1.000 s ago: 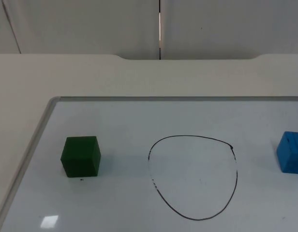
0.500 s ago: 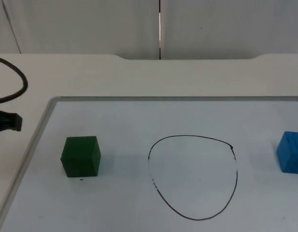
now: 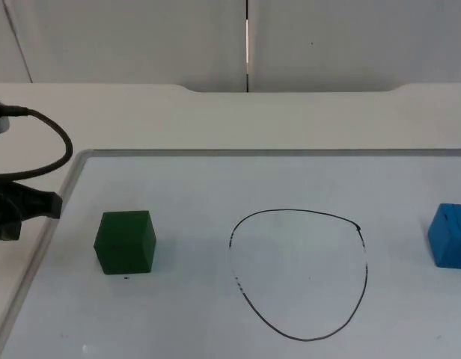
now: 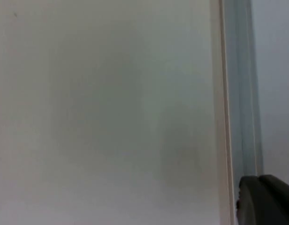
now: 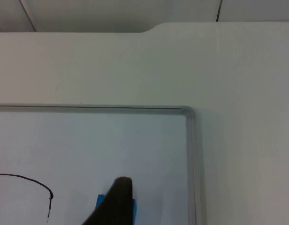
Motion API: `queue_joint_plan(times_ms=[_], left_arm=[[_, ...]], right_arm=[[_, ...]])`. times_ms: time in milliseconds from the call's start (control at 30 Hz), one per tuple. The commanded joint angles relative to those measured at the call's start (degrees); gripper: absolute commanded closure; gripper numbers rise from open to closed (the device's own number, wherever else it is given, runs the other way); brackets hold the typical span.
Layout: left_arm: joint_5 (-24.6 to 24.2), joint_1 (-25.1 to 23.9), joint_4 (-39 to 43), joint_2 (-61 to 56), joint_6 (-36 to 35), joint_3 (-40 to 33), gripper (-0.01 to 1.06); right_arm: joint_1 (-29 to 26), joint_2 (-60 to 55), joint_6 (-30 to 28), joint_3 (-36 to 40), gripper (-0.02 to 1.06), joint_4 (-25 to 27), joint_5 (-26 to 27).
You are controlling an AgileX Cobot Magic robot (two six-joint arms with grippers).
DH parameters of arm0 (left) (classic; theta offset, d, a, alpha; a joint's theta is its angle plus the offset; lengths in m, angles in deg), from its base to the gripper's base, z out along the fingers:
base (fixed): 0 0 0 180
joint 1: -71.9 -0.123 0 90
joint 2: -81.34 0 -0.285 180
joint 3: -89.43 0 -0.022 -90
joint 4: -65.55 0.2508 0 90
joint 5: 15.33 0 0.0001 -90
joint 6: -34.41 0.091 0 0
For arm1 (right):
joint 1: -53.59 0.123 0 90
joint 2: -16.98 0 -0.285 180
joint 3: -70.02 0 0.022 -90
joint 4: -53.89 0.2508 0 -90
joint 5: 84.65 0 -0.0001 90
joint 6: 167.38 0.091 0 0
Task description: Push the two cubes into the marked area.
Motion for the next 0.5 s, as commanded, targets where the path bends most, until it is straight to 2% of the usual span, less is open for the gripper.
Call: queue_joint_plan(times_ms=[0, 133, 467], left_arm=[[0.82, 0.33, -0.37, 0.90, -0.22, 0.24, 1.05], [0.69, 0.47, -0.24, 1.44, -0.22, 0.24, 1.05], [1.03, 4.34, 0.27, 1.57, 0.16, 0.35, 1.05]], right_arm=[[-0.23, -0.05, 0.07, -0.44, 0.00, 0.11, 0.63], [-0.23, -0.05, 0.07, -0.44, 0.00, 0.11, 0.63], [-0.23, -0.05, 0.07, -0.44, 0.00, 0.33, 0.63]])
